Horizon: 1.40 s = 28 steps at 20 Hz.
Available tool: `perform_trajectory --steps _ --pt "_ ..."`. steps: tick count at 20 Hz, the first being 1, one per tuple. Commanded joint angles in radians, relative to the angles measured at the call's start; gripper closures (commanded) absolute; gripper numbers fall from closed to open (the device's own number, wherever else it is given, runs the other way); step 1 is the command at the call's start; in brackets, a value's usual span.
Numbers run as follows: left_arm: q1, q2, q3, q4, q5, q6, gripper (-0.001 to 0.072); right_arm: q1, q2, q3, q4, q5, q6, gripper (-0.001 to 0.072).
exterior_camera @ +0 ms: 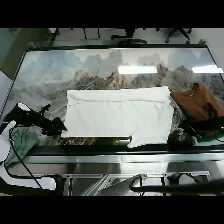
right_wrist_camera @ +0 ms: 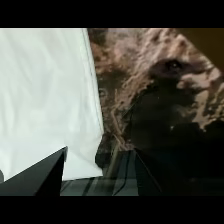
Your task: Fold the shirts.
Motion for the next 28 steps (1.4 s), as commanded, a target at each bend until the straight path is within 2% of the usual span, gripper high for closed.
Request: perform_trajectory --steps 1,3,4,5,6,9,10,11,13,14,15,17,18,19,21,25,26,28 --pt "-0.025 0.005 -0.021 0.0 0.141 0.01 0.0242 0.009 0.007 -0.069 0.02 0.008 -0.011 0.019" --pt "-0.05 0.005 0.021 -0.033 0.146 0.011 0.0243 0.042 0.007 -0.102 0.024 0.008 -0.016 0.019" --pt "-0.065 0.005 0.036 -0.047 0.143 0.012 0.0277 0.068 0.007 -0.119 0.024 0.004 -0.019 0.019" --pt "-0.082 0.005 0.049 -0.044 0.139 0.019 0.06 0.094 0.006 -0.134 0.024 -0.002 -0.019 0.019" --pt "-0.099 0.005 0.056 -0.044 0.139 0.035 0.0695 0.119 0.004 -0.148 0.023 -0.012 -0.021 0.019" --pt "-0.124 0.005 0.07 -0.036 0.141 0.035 0.0695 0.17 -0.024 -0.169 0.024 -0.029 -0.026 0.0193" --pt "-0.124 0.005 0.07 -0.036 0.14 0.034 0.0695 0.177 -0.036 -0.169 0.029 -0.037 -0.027 0.0221" --pt "-0.124 0.005 0.07 -0.036 0.138 0.034 0.0695 0.182 -0.05 -0.169 0.046 -0.05 -0.04 0.0254" --pt "-0.124 0.005 0.07 -0.036 0.128 0.034 0.0695 0.183 -0.079 -0.169 0.138 -0.067 -0.097 0.0257" --pt "-0.124 0.005 0.07 -0.036 0.118 0.034 0.0695 0.183 -0.09 -0.169 0.204 -0.058 -0.133 0.0329" --pt "-0.124 0.005 0.07 -0.036 0.106 0.034 0.0695 0.183 -0.097 -0.169 0.268 -0.031 -0.173 0.0484" --pt "-0.124 0.007 0.07 -0.035 0.076 0.034 0.0695 0.183 -0.096 -0.167 0.367 0.065 -0.235 0.0537" --pt "-0.124 0.009 0.07 -0.035 0.056 0.034 0.0695 0.183 -0.089 -0.167 0.38 0.108 -0.25 0.0637" --pt "-0.123 0.015 0.07 -0.034 0.04 0.034 0.0696 0.183 -0.075 -0.167 0.367 0.127 -0.25 0.068" --pt "-0.121 0.044 0.07 -0.008 0.013 0.032 0.0696 0.174 -0.027 -0.167 0.271 0.13 -0.193 0.0681" --pt "-0.097 0.144 0.07 0.311 -0.072 -0.048 0.0696 0.121 0.145 -0.167 -0.081 0.132 0.043 0.0682" --pt "-0.076 0.163 0.07 0.333 -0.1 -0.047 0.0696 0.103 0.187 -0.167 -0.122 0.13 0.069 0.0682" --pt "-0.028 0.185 0.07 0.312 -0.126 -0.045 0.0697 0.077 0.246 -0.167 -0.11 0.095 0.066 0.0682"
